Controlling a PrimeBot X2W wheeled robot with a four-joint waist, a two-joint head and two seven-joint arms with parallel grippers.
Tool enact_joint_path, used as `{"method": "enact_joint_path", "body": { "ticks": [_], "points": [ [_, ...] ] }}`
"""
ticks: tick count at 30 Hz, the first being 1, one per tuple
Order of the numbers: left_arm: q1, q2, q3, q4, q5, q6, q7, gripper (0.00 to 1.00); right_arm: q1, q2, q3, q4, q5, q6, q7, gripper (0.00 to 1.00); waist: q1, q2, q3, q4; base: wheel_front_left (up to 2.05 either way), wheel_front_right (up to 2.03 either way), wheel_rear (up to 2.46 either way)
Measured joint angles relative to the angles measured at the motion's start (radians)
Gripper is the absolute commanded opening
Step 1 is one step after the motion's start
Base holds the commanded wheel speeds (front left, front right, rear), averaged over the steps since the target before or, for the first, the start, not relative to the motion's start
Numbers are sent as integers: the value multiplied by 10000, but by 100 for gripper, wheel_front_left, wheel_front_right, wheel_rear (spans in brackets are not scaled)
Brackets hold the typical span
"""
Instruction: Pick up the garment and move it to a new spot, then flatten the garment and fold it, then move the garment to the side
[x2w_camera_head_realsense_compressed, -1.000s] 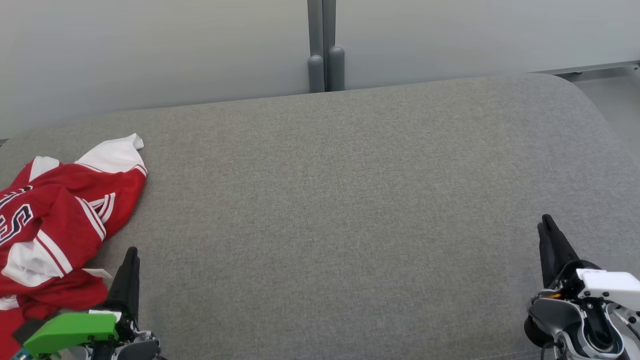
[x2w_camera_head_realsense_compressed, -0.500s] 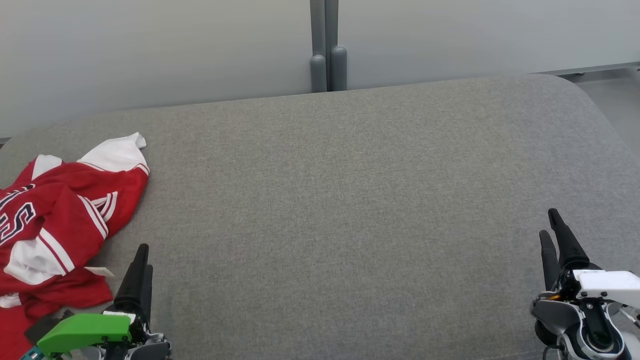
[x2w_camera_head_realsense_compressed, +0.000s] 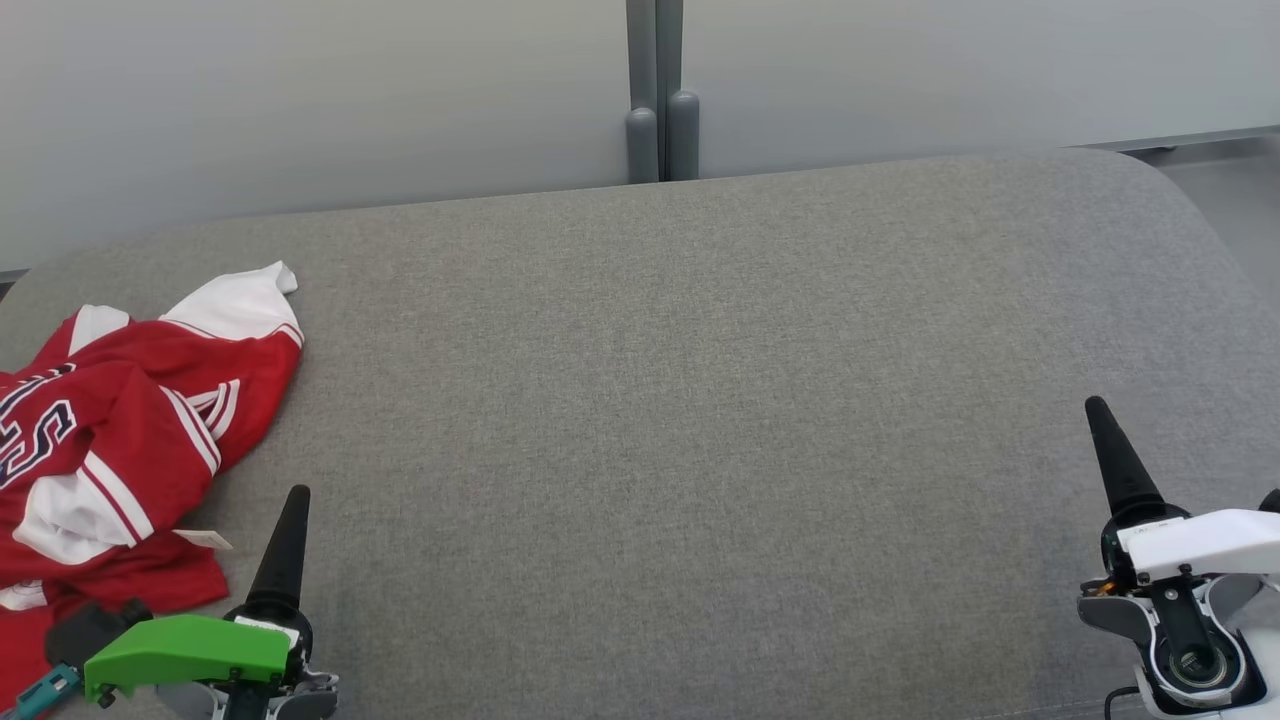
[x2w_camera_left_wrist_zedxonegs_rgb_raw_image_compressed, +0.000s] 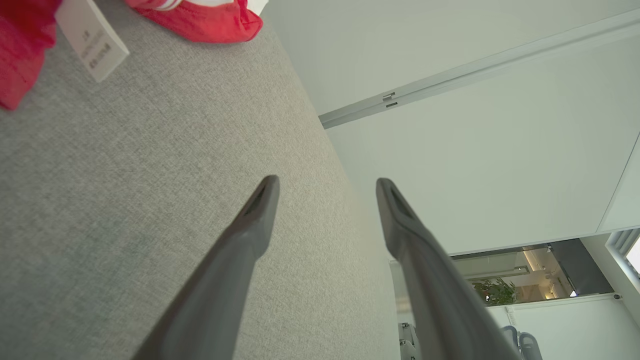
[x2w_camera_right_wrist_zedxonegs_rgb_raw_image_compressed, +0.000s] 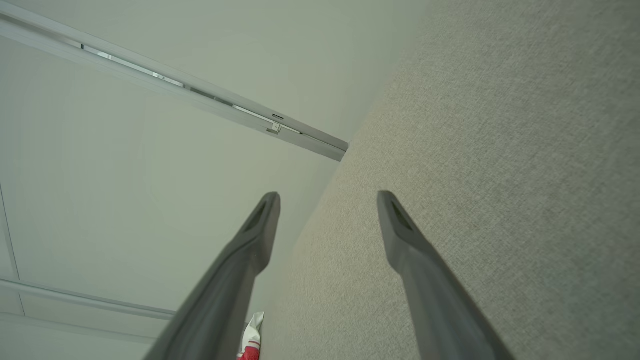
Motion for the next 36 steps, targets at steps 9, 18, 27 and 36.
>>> {"method": "enact_joint_path", "body": {
  "ticks": [9,18,27,36],
  "points": [
    [-175,119,-366,29,1233,127,-280,100,0,-15,516,-276,-1484,-291,-307,100,0,0,0,23,0,0,0],
    [-241,115,-407,-113,2349,217,-570,100,7,-71,955,-422,-2757,-479,-579,100,0,0,-18,41,0,0,0],
    [-291,115,-562,-148,3475,219,-909,100,40,-261,1289,-594,-4023,-711,-880,100,0,0,-36,66,0,0,0],
    [-308,117,-631,-159,4385,217,-1164,100,61,-378,1561,-713,-5152,-819,-1185,100,0,0,-52,103,0,0,0]
  ]
}}
